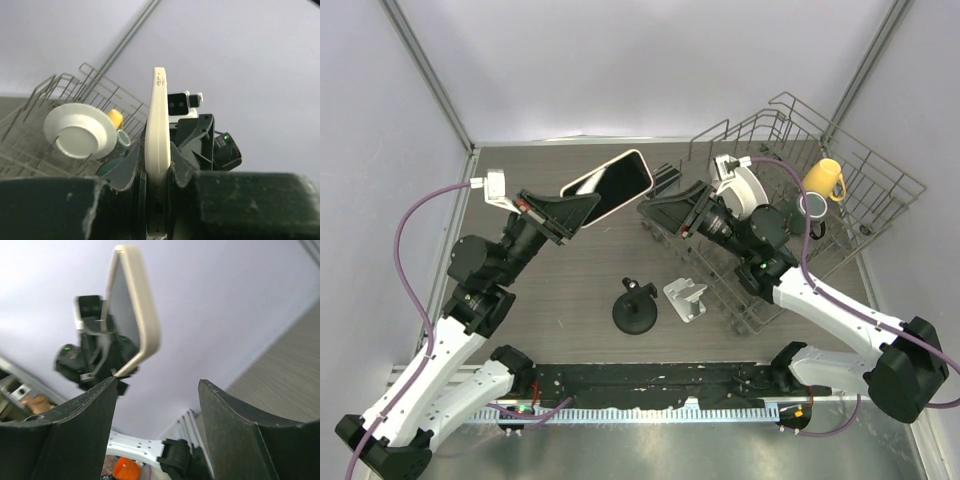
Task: Place the phone on the phone stand
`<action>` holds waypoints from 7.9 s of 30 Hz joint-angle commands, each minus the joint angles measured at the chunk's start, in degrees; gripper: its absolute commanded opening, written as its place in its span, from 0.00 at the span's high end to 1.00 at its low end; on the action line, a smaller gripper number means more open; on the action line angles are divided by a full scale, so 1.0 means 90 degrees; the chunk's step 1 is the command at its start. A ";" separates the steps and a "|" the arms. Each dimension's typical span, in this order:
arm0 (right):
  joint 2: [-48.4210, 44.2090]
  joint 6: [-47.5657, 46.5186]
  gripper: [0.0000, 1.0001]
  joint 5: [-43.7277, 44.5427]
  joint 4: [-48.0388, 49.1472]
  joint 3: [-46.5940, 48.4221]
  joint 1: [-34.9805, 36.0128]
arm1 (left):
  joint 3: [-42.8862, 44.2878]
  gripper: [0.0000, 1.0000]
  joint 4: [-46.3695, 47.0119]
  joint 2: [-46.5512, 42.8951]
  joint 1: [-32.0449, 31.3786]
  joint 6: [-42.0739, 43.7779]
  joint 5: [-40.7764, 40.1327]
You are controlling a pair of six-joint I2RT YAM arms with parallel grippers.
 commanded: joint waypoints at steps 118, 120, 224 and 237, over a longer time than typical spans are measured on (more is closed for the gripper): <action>-0.1042 -0.6816 1.00 0.0691 -0.8007 0.4725 -0.0891 | 0.0740 0.55 -0.5562 0.2123 -0.4907 0.0447 -0.5104; -0.1023 -0.6777 1.00 0.0593 -0.7939 0.4696 -0.0882 | 0.0749 0.61 -0.5601 0.2181 -0.4907 0.0487 -0.5173; -0.0905 -0.7214 1.00 -0.1400 -0.7713 0.3476 -0.0130 | 0.0281 0.92 -0.5406 0.1732 -0.5005 0.1395 -0.5877; -0.0565 -0.9198 1.00 -0.1457 -0.8944 0.3172 0.1940 | -0.0139 1.00 -0.4918 0.0756 -0.4986 0.2546 -0.5145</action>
